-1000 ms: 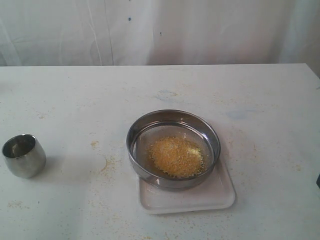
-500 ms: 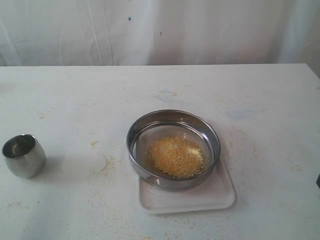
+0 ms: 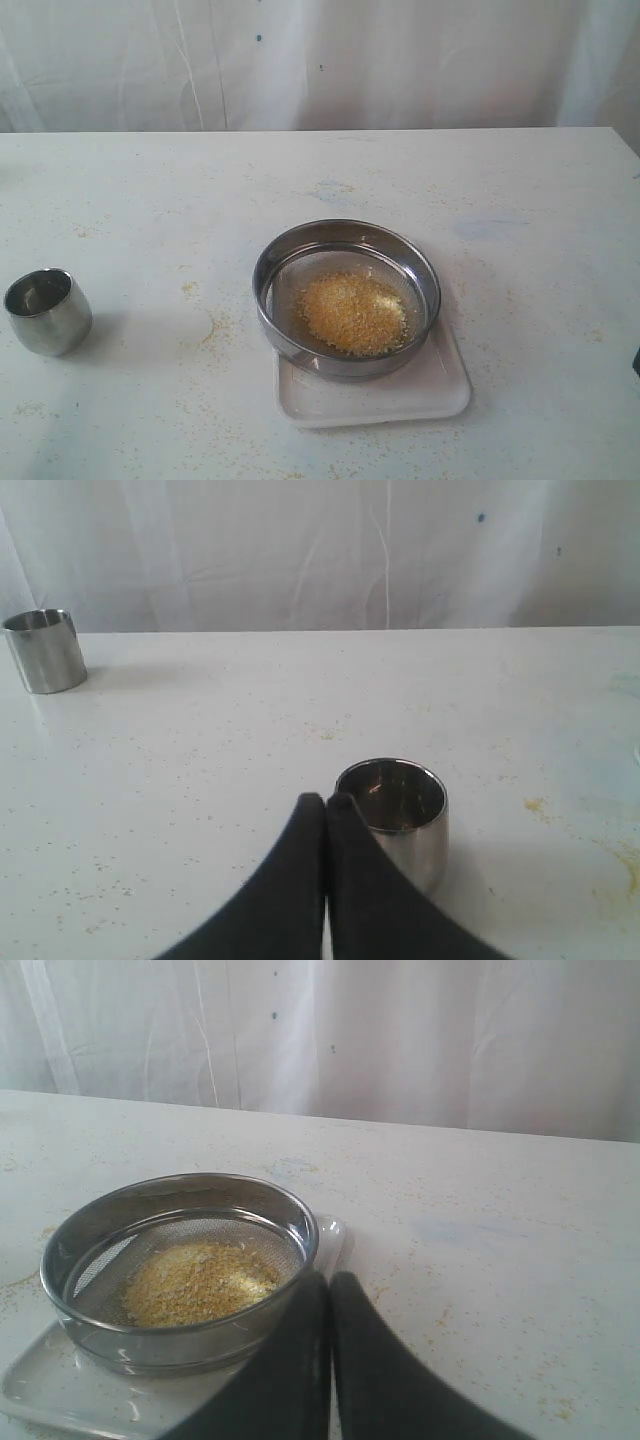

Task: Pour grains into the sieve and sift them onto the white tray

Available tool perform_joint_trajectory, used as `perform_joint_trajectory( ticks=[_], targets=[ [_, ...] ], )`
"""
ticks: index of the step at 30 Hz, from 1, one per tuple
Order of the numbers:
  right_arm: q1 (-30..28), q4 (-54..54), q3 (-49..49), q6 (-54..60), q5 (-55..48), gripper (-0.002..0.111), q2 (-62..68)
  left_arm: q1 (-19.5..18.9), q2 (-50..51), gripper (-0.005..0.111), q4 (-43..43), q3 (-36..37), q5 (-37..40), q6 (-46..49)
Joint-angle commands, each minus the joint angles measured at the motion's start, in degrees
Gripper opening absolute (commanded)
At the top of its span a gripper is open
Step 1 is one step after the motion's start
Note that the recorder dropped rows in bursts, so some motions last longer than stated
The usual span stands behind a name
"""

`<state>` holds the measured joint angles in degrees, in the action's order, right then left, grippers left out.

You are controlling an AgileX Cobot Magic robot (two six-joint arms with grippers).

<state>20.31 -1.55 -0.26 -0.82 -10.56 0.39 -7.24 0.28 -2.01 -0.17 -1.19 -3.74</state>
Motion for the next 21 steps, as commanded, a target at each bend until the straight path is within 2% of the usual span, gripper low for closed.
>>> perform_joint_trajectory(
  ticks=[1,21],
  targets=[
    [-0.3,-0.2,0.3,0.5,0.4,0.0,-0.4,0.0,-0.3,0.0,-0.6,0.2,2.2,1.1],
    [-0.3,-0.2,0.3,-0.5,0.4,0.0,-0.4,0.0,-0.3,0.0,-0.6,0.2,2.4,1.2]
  ],
)
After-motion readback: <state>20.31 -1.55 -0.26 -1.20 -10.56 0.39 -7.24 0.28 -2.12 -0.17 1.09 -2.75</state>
